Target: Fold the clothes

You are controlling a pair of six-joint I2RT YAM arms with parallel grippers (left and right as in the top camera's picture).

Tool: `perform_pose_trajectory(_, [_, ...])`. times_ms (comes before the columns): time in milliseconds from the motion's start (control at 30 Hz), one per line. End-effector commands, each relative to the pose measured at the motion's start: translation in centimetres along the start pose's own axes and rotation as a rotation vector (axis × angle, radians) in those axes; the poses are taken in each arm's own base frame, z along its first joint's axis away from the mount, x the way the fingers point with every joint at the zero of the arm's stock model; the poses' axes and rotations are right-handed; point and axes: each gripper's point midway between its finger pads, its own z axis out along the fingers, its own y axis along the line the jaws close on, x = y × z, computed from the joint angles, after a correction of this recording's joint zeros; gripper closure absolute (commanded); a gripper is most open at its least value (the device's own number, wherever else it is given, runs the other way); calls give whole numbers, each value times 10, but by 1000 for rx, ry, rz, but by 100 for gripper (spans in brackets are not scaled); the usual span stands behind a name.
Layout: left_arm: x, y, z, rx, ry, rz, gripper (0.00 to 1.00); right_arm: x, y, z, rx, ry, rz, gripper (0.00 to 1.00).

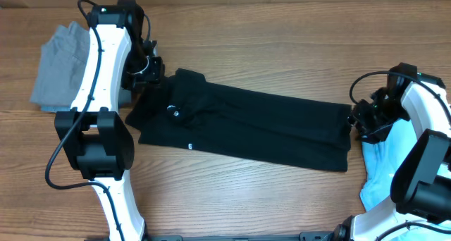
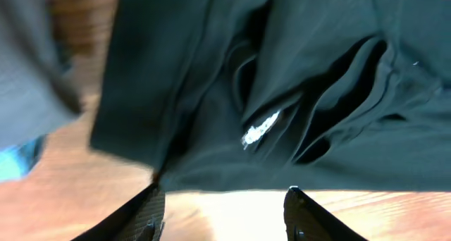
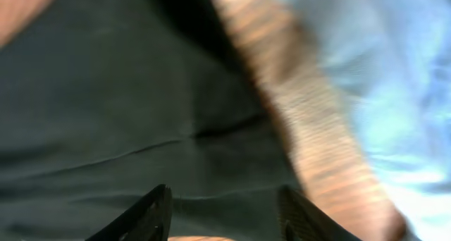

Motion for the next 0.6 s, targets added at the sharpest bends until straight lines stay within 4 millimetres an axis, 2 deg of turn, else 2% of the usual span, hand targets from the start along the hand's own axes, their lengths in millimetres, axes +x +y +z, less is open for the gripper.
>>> perform_pose_trajectory(0, [8, -33, 23, 156, 29, 78, 44, 4, 39, -22, -213, -31, -126, 49])
perform_pose_trajectory(67, [9, -47, 36, 207, 32, 110, 44, 7, 47, -33, -251, -61, -146, 49])
perform_pose_trajectory(167, [12, -57, 54, 198, 41, 141, 46, 13, 59, -53, -284, -118, -187, 48])
perform_pose_trajectory(233, [11, -61, 59, 190, 34, 157, 47, 17, 63, -63, -291, -153, -211, 48])
perform_pose_trajectory(367, [7, -47, 62, 88, 21, 159, 61, 22, 68, -74, -299, -188, -236, 48])
perform_pose_trajectory(500, [6, -26, 66, -35, 25, 161, 59, 22, 68, -75, -300, -190, -237, 48])
perform_pose_trajectory(567, [10, -25, 70, -43, 37, 172, 59, 22, 68, -75, -301, -192, -235, 48])
